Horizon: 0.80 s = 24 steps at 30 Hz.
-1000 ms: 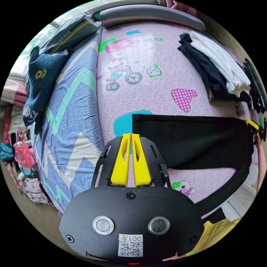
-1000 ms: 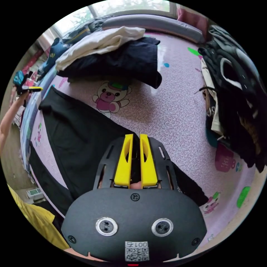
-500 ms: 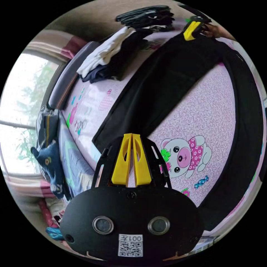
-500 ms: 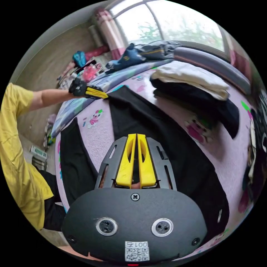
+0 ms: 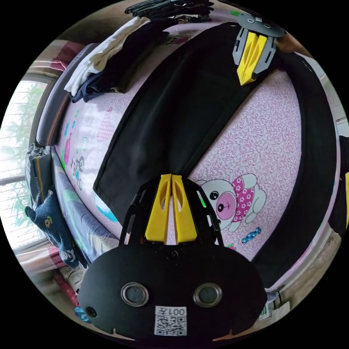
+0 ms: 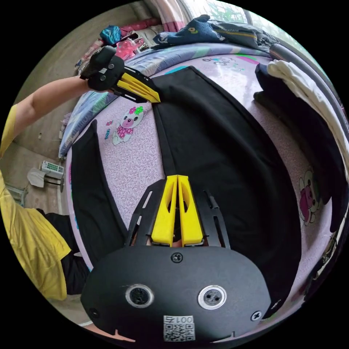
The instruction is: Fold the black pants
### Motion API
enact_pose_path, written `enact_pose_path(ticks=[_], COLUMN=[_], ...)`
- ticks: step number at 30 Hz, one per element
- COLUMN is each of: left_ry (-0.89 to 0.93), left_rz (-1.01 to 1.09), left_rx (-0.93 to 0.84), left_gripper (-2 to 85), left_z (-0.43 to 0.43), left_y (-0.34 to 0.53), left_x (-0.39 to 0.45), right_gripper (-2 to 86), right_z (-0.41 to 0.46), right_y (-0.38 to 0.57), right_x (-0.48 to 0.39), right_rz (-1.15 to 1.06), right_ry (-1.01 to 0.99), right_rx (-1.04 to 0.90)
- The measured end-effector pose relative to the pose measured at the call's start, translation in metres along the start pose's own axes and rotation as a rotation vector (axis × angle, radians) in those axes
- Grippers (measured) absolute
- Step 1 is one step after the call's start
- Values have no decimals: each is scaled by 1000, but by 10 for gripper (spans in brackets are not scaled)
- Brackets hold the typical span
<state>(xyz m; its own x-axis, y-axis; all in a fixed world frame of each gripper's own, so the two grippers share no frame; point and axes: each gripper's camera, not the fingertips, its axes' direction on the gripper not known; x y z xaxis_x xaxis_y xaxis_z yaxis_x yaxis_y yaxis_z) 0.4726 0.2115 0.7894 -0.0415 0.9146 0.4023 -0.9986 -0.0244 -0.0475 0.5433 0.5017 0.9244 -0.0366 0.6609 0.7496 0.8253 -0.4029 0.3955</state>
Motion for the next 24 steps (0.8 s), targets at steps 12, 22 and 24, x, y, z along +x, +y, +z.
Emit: enact_pose_path(ticks=[12, 22, 24], left_ry=[16, 112, 175], left_rz=[-273, -316, -313], left_rx=[-28, 114, 131], left_gripper=[-13, -13, -13], left_z=[9, -20, -15], left_y=[60, 104, 102], left_x=[12, 146, 169], right_gripper=[3, 1, 1], right_z=[-61, -86, -80], right_y=[81, 282, 294], right_x=[13, -13, -22], right_rz=[251, 776, 802], right_ry=[33, 441, 475], right_rx=[256, -136, -177])
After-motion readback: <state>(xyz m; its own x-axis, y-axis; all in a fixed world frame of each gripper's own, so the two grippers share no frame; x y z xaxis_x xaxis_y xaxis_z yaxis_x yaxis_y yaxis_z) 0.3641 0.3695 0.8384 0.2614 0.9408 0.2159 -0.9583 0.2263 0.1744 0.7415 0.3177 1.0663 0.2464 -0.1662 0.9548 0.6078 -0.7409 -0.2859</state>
